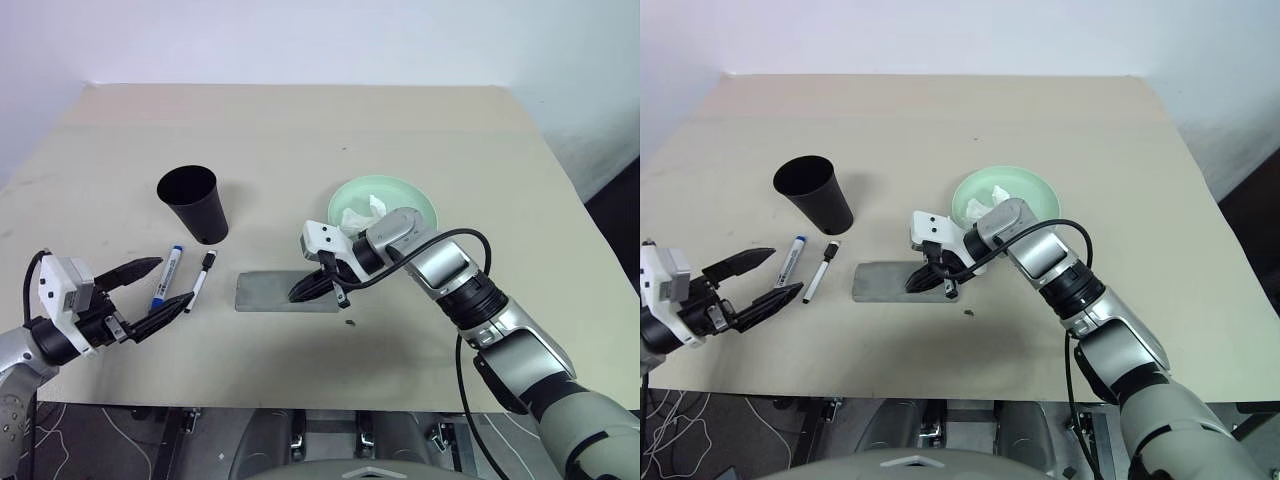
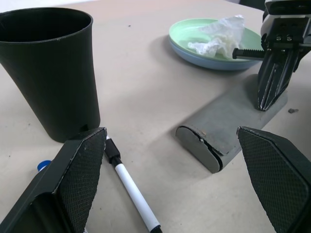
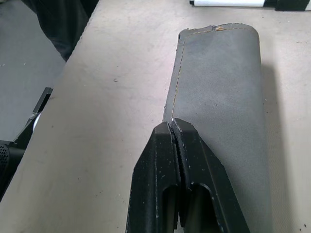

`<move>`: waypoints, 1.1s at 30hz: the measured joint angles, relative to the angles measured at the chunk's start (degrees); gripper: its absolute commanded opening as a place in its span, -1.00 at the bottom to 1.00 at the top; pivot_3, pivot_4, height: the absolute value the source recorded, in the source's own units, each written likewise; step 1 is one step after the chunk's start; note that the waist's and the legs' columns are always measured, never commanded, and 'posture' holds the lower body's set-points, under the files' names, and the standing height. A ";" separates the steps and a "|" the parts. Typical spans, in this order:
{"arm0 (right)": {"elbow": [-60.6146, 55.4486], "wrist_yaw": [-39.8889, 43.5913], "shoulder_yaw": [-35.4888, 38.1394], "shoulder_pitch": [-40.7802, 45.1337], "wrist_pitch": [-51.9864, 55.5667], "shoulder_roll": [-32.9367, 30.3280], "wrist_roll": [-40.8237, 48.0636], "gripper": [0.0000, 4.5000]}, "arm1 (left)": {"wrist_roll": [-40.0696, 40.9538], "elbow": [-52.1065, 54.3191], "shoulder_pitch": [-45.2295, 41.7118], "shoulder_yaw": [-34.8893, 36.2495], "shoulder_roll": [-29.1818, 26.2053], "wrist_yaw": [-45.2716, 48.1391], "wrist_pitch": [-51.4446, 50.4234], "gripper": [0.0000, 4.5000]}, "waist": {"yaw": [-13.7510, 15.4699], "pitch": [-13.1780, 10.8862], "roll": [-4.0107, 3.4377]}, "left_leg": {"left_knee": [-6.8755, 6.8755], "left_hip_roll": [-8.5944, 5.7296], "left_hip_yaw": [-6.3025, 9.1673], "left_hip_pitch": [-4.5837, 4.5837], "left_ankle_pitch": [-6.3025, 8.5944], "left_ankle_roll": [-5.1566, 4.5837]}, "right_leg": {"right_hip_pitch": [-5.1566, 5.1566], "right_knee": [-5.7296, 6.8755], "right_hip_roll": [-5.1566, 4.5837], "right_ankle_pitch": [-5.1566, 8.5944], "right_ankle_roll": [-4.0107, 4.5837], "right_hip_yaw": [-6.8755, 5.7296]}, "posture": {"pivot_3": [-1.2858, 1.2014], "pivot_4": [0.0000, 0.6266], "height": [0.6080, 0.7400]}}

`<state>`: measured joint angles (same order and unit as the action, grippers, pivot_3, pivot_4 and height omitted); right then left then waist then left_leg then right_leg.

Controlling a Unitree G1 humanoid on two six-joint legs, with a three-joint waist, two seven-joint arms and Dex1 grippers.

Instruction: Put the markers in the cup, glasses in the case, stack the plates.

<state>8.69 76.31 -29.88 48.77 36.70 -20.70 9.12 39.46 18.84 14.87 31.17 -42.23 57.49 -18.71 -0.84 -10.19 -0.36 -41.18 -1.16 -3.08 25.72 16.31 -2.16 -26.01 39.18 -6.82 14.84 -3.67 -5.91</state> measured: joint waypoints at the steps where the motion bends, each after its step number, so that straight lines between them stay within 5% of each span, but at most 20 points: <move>1: -0.03 -0.01 0.01 -0.06 0.00 -0.03 0.04 -0.97 | -0.01 0.00 -0.04 -0.03 0.00 0.05 -0.01 1.00 | 0.01 0.00 0.00 | 0.01 0.00 0.00 -0.02 0.00 0.00 | 0.01 0.00 0.00 0.00 0.00 0.00 | 0.03 -0.52 0.11; 14: -1.57 0.97 0.76 -1.41 -0.51 -1.66 1.38 -0.97 | 0.00 0.12 -2.02 -1.12 -0.01 -0.31 -1.93 1.00 | 0.13 -0.02 0.00 | 0.11 0.00 0.00 -0.10 0.03 -0.04 | 0.13 -0.12 -0.01 0.00 0.00 0.00 | 0.03 -0.52 0.11; 33: -0.75 1.56 13.51 1.14 4.18 -2.95 12.84 -0.97 | 0.40 3.29 1.26 0.24 1.11 -1.91 -2.28 1.00 | 0.11 -0.13 0.04 | 0.22 0.00 -0.02 0.06 0.04 -0.05 | -0.04 -0.20 -0.06 0.01 0.02 0.00 | 0.03 -0.52 0.11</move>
<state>7.94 77.88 -16.37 49.90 40.88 -23.65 21.95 39.85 22.13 16.13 31.40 -41.12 55.58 -20.98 -0.73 -10.33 -0.32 -40.96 -1.16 -3.10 25.78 16.35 -2.20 -26.05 38.98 -6.88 14.86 -3.65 -5.91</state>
